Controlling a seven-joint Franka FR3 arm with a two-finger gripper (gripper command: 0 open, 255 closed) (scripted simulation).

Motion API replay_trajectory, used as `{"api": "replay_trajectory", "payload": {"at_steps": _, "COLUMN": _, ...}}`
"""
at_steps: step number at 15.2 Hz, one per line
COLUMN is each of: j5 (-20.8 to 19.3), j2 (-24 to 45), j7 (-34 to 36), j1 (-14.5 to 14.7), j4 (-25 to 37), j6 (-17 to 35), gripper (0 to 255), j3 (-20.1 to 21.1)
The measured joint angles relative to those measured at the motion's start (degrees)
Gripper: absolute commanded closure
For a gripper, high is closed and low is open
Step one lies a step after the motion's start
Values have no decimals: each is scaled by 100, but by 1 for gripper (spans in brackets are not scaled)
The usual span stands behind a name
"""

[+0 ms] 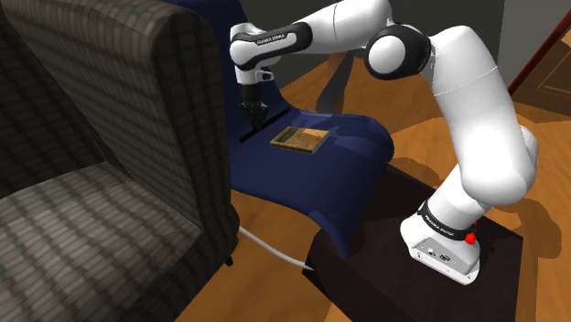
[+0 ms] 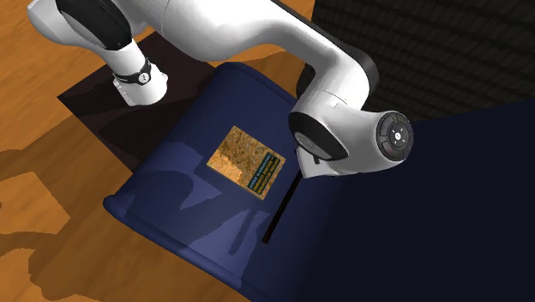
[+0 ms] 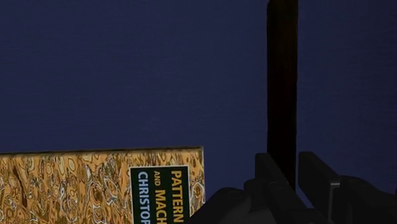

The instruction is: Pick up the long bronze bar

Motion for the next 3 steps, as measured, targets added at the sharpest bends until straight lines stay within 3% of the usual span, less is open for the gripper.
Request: {"api": "replay_trajectory", "payload": {"at_steps": 3, "j5": 9, "j2": -86, "j7": 3, "j1": -8, "j4": 49, "j6": -134, "gripper": 255, "j3": 7}}
